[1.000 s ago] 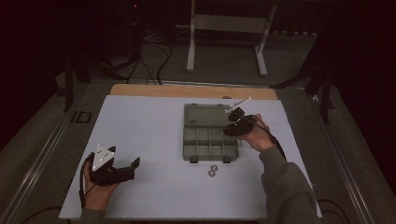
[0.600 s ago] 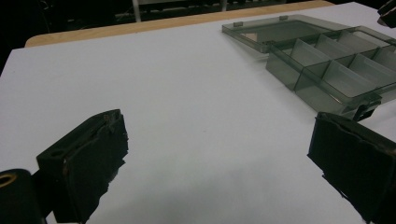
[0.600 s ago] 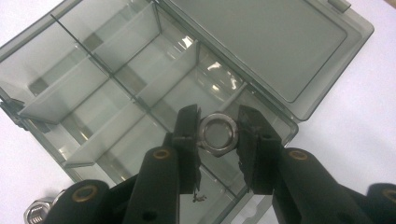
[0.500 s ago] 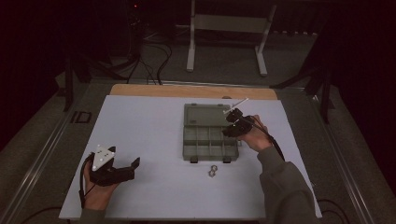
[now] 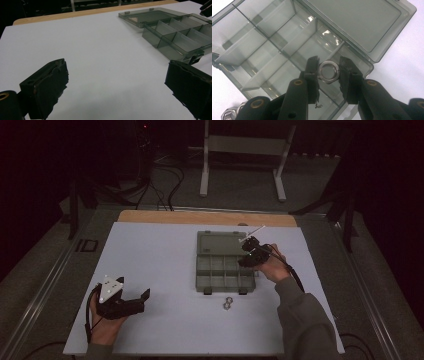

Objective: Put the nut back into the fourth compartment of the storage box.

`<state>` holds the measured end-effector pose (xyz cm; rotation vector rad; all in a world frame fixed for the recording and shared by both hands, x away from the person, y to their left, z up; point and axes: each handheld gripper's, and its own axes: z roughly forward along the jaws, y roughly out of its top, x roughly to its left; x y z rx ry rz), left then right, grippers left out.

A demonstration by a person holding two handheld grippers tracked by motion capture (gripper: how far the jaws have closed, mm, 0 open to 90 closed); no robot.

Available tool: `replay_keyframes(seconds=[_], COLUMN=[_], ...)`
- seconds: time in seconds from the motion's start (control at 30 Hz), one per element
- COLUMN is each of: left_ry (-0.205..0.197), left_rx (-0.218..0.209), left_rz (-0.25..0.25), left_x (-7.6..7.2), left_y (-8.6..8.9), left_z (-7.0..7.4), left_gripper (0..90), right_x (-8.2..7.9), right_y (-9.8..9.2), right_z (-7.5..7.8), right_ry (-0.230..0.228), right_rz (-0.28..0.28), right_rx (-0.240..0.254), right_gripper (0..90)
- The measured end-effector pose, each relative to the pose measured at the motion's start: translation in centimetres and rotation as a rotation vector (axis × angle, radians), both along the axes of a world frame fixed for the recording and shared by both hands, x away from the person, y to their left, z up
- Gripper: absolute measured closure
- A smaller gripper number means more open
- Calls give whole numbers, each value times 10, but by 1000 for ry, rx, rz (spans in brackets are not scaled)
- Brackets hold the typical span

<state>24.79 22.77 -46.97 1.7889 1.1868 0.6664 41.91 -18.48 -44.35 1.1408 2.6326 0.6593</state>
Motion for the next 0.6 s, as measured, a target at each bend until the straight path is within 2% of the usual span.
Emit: replay_keyframes(seconds=[0.6], left_ry=[-1], left_rx=[-1], left_rz=[1], left_x=[0], left_y=[0], left_z=[0], left_gripper=[45], right_x=[2], right_y=[0], right_z=[-7], right_ry=[23], right_rz=[-13], right_rx=[-5], right_gripper=[699])
